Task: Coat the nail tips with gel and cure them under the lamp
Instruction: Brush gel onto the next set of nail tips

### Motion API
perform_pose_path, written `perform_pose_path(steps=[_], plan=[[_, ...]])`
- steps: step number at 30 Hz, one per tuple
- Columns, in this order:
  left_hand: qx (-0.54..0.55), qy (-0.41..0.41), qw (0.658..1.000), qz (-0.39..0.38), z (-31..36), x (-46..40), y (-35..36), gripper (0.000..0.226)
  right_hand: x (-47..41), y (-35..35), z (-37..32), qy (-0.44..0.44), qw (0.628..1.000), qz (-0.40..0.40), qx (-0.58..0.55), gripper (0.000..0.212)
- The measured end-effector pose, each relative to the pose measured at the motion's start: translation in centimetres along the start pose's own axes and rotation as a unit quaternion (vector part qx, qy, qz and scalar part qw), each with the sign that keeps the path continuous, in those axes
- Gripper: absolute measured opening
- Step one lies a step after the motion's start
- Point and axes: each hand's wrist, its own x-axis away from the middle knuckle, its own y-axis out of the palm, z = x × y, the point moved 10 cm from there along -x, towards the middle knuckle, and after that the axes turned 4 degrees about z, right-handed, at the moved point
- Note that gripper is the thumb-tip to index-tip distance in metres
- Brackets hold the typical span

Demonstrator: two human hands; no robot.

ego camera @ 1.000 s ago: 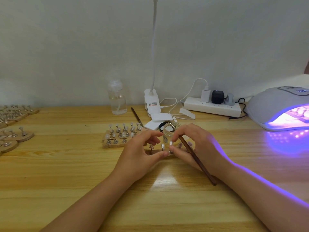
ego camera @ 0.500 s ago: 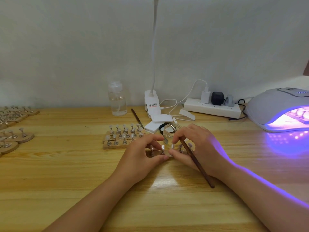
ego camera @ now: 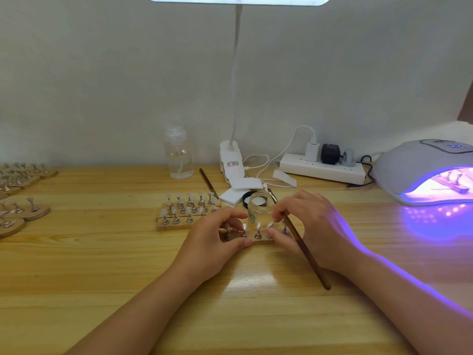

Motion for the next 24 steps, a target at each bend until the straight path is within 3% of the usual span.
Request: perform_pose_path(steps=[12, 20, 24], plan=[[-0.014, 0.011, 1.0, -0.001, 0.2, 0.0, 0.0, 0.039, 0.0, 0.3, 0.2, 0.027, 0.998, 0.023, -0.044, 0.021], [-0.022, 0.026, 0.999, 0.01, 0.3, 0.1, 0.0, 0.043, 0.0, 0.1, -0.9, -0.021, 0.999, 0.025, -0.026, 0.02], [-0.034, 0.034, 0.999, 0.016, 0.4, 0.2, -0.1, 0.043, 0.0, -0.6, -0.5, -0.007, 0.997, 0.063, -0.037, 0.019]])
